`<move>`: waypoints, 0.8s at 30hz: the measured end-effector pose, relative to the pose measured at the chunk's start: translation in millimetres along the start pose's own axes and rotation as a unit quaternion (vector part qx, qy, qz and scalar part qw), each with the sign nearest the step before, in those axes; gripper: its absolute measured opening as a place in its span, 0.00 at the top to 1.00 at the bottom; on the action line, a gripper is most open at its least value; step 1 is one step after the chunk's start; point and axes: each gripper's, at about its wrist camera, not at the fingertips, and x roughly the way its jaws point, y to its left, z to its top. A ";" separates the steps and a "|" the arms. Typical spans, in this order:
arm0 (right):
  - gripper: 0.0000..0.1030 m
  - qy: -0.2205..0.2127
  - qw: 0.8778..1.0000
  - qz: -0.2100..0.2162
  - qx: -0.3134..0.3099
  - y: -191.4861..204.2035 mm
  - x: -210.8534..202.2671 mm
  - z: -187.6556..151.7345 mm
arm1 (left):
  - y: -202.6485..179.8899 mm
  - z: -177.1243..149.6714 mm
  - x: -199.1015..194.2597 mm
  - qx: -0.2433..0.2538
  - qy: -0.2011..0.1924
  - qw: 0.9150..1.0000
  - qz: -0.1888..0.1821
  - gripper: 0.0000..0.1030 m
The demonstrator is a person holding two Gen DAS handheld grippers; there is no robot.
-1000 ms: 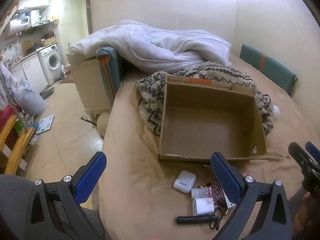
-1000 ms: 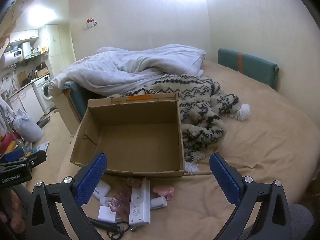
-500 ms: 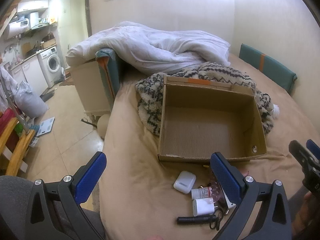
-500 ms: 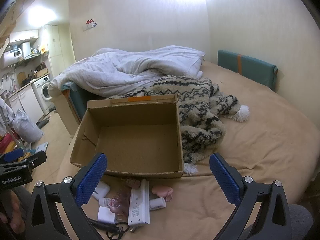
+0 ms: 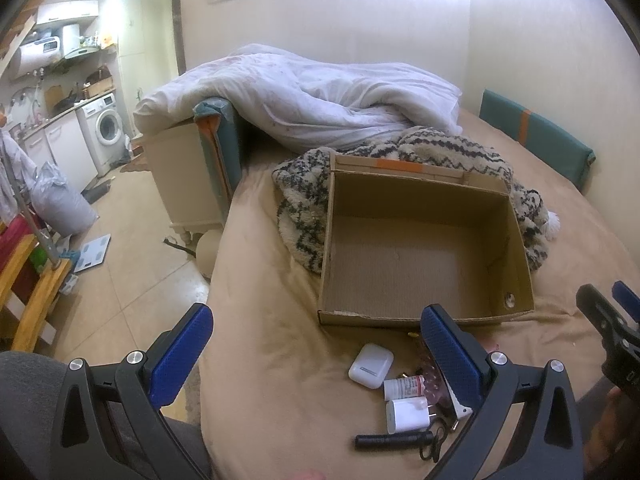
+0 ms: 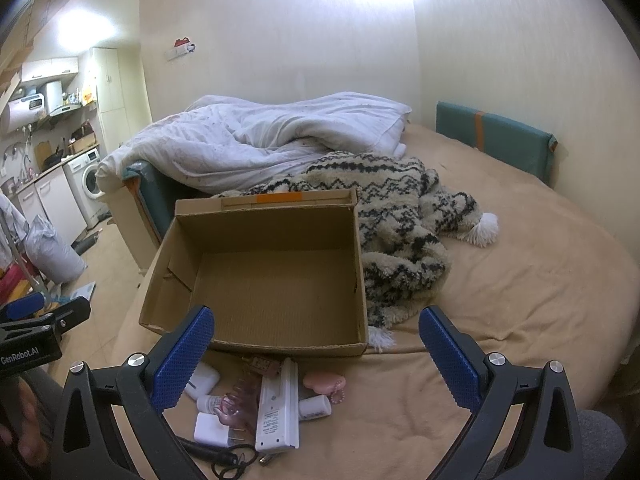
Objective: Organize rigid objects
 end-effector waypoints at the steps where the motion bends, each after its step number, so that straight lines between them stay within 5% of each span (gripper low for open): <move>1: 0.00 0.000 1.000 0.000 0.000 0.0 0.0 -0.1 | 0.1 -0.1 0.0 0.000 0.000 1.000 0.000 0.00; 24: 0.00 0.000 1.000 0.000 0.001 -0.2 -0.3 -0.4 | 1.4 0.2 -0.7 0.000 -0.001 1.000 0.000 0.00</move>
